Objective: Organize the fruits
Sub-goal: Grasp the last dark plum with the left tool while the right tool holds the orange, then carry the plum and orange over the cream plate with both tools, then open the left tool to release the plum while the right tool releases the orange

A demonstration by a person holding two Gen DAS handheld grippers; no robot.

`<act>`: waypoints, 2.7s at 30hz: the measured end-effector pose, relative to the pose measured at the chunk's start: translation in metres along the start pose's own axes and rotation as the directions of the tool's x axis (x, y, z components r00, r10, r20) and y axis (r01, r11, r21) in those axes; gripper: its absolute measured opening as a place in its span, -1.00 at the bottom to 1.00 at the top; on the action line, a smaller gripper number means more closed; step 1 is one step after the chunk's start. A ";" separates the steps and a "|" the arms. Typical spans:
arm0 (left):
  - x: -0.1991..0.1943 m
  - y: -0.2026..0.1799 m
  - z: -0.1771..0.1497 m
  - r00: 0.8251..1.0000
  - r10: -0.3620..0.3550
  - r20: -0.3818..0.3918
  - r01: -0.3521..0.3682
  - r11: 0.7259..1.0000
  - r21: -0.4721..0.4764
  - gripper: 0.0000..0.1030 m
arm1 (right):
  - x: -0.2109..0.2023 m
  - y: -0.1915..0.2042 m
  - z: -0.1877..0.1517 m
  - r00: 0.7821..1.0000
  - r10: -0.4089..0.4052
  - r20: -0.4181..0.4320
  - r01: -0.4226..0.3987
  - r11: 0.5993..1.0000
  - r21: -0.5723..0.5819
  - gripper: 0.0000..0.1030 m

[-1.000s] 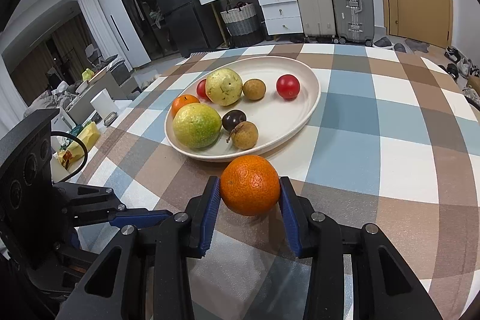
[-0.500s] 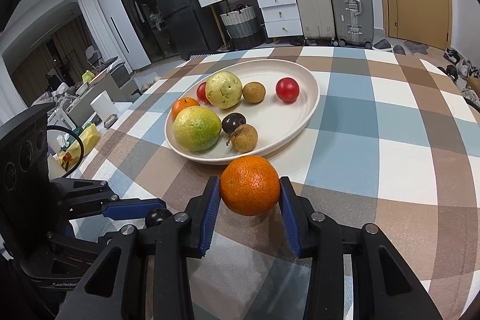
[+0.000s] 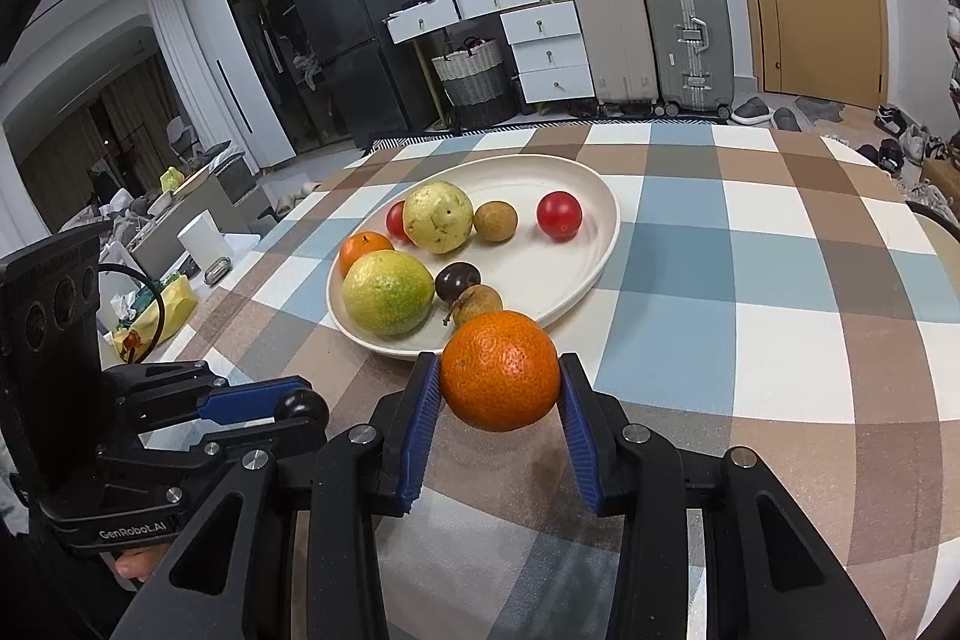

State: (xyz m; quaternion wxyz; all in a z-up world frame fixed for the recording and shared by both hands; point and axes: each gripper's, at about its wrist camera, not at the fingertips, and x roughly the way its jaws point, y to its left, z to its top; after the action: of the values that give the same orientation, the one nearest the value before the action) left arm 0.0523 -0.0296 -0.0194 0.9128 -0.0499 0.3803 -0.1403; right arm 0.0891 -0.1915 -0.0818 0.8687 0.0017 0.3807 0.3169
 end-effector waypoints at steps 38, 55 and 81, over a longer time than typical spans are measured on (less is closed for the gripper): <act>0.001 0.043 0.064 0.973 0.180 0.148 -0.164 0.980 -0.114 -0.57 | -0.002 0.007 0.042 0.990 -0.085 0.115 0.075 0.993 0.092 -0.22; 0.038 0.058 0.087 0.972 0.179 0.153 -0.159 0.978 -0.137 -0.57 | 0.044 -0.007 0.058 0.992 -0.117 0.043 0.108 0.979 0.173 -0.22; 0.018 0.042 0.066 0.955 0.238 0.174 -0.223 0.969 -0.103 0.72 | 0.010 -0.008 0.038 0.962 -0.251 0.107 0.244 0.967 0.077 0.96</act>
State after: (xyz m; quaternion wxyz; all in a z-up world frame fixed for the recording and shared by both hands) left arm 0.1207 0.0045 0.0063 0.9515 -0.0556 0.3024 -0.0118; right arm 0.1242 -0.1832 -0.0635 0.9216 0.0000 0.3368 0.1929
